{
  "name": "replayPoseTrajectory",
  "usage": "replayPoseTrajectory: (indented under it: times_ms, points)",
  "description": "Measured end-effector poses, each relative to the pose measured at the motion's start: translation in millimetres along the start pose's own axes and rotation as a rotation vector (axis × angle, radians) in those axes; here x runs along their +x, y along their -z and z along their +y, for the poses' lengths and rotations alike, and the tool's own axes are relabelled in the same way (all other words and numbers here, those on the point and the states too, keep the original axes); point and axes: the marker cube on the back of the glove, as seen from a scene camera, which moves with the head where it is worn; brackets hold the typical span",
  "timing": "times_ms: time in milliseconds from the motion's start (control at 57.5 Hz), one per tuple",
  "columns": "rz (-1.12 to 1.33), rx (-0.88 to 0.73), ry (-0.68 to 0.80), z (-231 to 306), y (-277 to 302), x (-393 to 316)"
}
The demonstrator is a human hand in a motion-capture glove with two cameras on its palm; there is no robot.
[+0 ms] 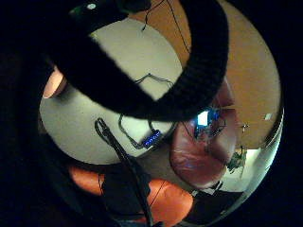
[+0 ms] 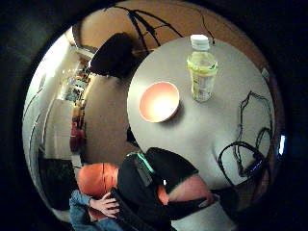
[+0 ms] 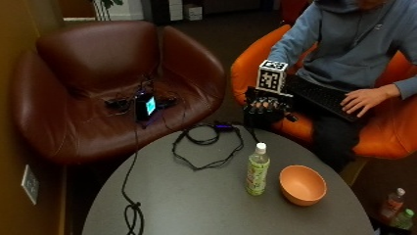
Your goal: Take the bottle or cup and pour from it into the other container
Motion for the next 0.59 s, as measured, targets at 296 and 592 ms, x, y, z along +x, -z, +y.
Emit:
replayPoseTrajectory:
  times_ms: [296, 592]
  points:
    - [0.005, -0.002, -0.042, -12.7, -12.8, 29.8]
    - [-0.074, -0.033, -0.084, -22.5, -23.5, 62.9]
